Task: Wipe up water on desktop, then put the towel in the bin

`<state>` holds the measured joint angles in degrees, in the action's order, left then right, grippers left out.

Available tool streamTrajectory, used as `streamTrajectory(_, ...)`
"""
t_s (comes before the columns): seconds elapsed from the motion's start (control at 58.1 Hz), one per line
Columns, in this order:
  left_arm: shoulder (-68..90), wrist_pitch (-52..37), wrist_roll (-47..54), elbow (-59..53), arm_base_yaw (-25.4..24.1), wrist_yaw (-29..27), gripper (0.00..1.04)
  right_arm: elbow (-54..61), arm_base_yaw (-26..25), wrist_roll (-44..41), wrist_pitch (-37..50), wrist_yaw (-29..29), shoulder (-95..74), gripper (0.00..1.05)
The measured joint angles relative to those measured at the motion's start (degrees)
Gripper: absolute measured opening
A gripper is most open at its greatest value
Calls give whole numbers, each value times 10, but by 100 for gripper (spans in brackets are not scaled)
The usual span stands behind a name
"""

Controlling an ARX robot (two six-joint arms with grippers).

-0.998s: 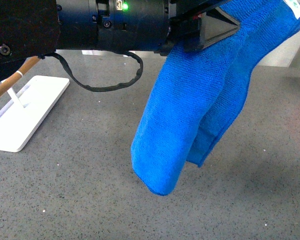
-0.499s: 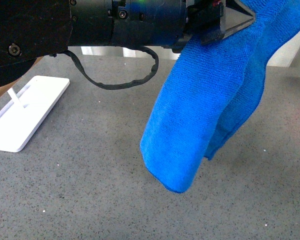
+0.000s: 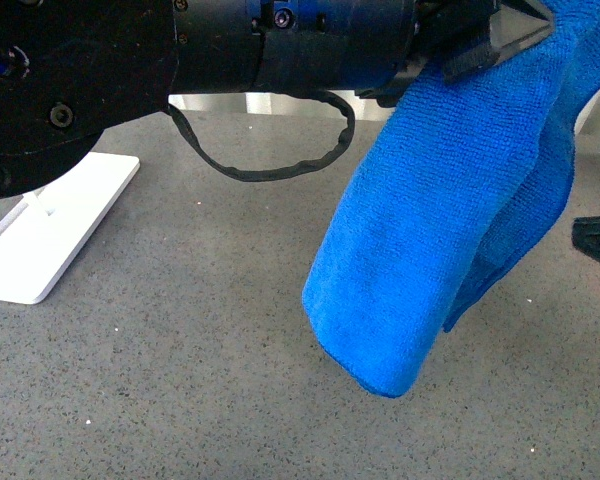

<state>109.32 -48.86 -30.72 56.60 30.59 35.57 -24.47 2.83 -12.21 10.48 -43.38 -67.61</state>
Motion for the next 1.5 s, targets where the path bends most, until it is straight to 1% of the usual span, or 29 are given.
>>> streamTrajectory(0.344, 0, -1, -11, 2, 7, -7, 6, -22, 14, 32, 80, 5, -74, 98)
streamTrajectory(0.499, 0, -1, -12, 2, 7, -7, 6, -35, 28, 48, 107, 16, -102, 98)
streamTrajectory(0.551, -1, -1, -13, 2, 7, -8, 6, -39, 35, 54, 115, 19, -107, 92)
streamTrajectory(0.671, -1, -1, -16, 2, 7, -9, 6, -48, 49, 65, 133, 31, -116, 74)
streamTrajectory(0.723, -1, -2, -18, 2, 7, -9, 6, -49, 52, 69, 138, 33, -119, 69)
streamTrajectory(0.757, -2, -2, -20, 2, 7, -9, 6, -50, 55, 72, 142, 34, -122, 64)
streamTrajectory(0.826, -2, -3, -22, 2, 7, -9, 6, -51, 61, 78, 151, 39, -129, 49)
streamTrajectory(0.861, -2, -3, -23, 2, 7, -9, 6, -52, 62, 79, 153, 39, -131, 46)
streamTrajectory(0.947, -3, -3, -26, 2, 7, -9, 6, -56, 63, 82, 156, 44, -135, 28)
streamTrajectory(0.981, -3, -3, -26, 2, 7, -9, 6, -57, 63, 82, 156, 45, -135, 25)
streamTrajectory(1.016, -4, -3, -26, 2, 7, -10, 6, -58, 63, 82, 156, 47, -135, 18)
streamTrajectory(1.085, -5, -2, -26, 2, 6, -10, 6, -59, 63, 82, 155, 48, -135, 11)
streamTrajectory(1.153, -5, 4, -25, 2, 3, -13, 6, -60, 63, 81, 150, 50, -134, 5)
streamTrajectory(1.429, -6, 27, -24, 7, -14, -28, 7, -67, 51, 68, 129, 60, -133, 5)
streamTrajectory(1.446, -6, 28, -25, 7, -14, -29, 8, -67, 50, 67, 129, 60, -134, 5)
streamTrajectory(1.498, -6, 32, -25, 7, -20, -33, 18, -67, 48, 66, 129, 61, -134, 5)
